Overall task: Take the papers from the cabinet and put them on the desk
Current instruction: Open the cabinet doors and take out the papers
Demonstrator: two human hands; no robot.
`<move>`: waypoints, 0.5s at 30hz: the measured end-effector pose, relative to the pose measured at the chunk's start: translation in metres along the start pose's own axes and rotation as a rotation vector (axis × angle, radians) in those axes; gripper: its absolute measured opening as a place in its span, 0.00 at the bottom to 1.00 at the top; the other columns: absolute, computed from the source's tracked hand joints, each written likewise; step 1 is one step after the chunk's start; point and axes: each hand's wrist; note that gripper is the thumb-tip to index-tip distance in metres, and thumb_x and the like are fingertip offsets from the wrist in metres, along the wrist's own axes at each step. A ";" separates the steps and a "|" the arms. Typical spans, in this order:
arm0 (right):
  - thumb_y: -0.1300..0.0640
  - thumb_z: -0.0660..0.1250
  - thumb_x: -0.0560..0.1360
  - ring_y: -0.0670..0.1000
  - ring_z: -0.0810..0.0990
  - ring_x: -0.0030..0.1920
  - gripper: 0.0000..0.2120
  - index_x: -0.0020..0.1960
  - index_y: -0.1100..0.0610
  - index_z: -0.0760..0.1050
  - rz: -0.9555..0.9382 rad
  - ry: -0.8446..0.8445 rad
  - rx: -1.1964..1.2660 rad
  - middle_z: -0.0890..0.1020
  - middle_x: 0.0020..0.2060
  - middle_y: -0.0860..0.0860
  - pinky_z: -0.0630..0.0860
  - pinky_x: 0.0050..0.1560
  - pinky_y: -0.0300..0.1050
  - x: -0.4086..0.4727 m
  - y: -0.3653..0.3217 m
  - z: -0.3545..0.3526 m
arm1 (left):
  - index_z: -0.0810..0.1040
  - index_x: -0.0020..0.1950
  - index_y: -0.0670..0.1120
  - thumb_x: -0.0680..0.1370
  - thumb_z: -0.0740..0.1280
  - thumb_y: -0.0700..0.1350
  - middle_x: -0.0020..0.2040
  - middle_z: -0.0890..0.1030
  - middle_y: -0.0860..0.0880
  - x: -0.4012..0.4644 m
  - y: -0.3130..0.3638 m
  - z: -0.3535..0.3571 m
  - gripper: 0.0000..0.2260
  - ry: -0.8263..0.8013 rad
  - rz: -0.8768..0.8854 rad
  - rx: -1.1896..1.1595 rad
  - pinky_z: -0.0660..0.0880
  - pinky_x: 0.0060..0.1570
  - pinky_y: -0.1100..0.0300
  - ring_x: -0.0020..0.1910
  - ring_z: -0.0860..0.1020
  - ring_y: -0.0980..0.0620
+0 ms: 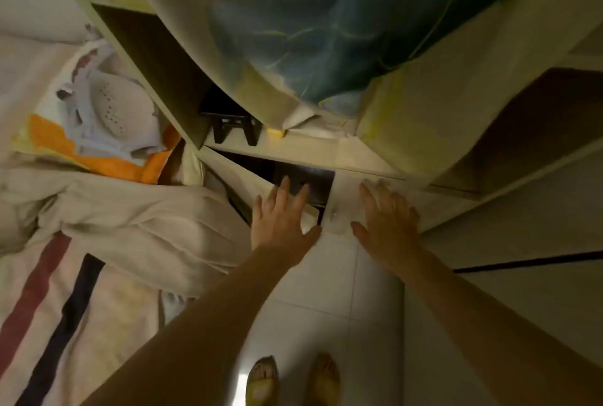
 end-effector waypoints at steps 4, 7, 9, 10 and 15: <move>0.44 0.62 0.73 0.62 0.55 0.73 0.36 0.74 0.52 0.49 0.001 0.076 -0.015 0.55 0.75 0.57 0.57 0.67 0.68 0.034 0.004 0.024 | 0.49 0.75 0.57 0.77 0.54 0.60 0.78 0.45 0.48 0.029 -0.013 0.027 0.28 0.021 0.013 0.017 0.37 0.70 0.45 0.76 0.41 0.46; 0.45 0.62 0.74 0.62 0.52 0.73 0.35 0.75 0.50 0.48 0.007 0.097 -0.008 0.53 0.75 0.57 0.55 0.67 0.69 0.050 -0.002 0.036 | 0.60 0.71 0.55 0.78 0.54 0.56 0.78 0.51 0.49 0.029 -0.022 0.041 0.21 0.060 0.019 -0.043 0.39 0.71 0.45 0.76 0.43 0.47; 0.46 0.62 0.74 0.62 0.53 0.72 0.34 0.74 0.49 0.48 0.030 0.125 0.012 0.55 0.74 0.58 0.57 0.66 0.70 0.055 -0.006 0.040 | 0.63 0.70 0.55 0.78 0.53 0.57 0.77 0.55 0.49 0.024 -0.028 0.046 0.20 0.112 0.033 -0.061 0.41 0.72 0.45 0.76 0.44 0.48; 0.47 0.62 0.74 0.62 0.53 0.72 0.34 0.74 0.49 0.49 0.047 0.142 0.038 0.56 0.74 0.58 0.57 0.66 0.70 0.057 -0.009 0.042 | 0.64 0.69 0.55 0.78 0.53 0.58 0.76 0.57 0.49 0.020 -0.032 0.049 0.20 0.129 0.041 -0.072 0.42 0.72 0.44 0.76 0.45 0.49; 0.48 0.65 0.73 0.65 0.56 0.70 0.32 0.72 0.49 0.55 0.093 0.215 0.053 0.59 0.72 0.58 0.60 0.64 0.71 0.062 -0.015 0.047 | 0.72 0.61 0.53 0.74 0.56 0.63 0.72 0.66 0.49 -0.003 -0.061 0.064 0.22 0.207 0.109 -0.229 0.55 0.70 0.41 0.76 0.51 0.49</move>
Point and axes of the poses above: each hand's wrist, its own x-axis towards the middle knuckle, its own z-axis out of the palm, y = z × x
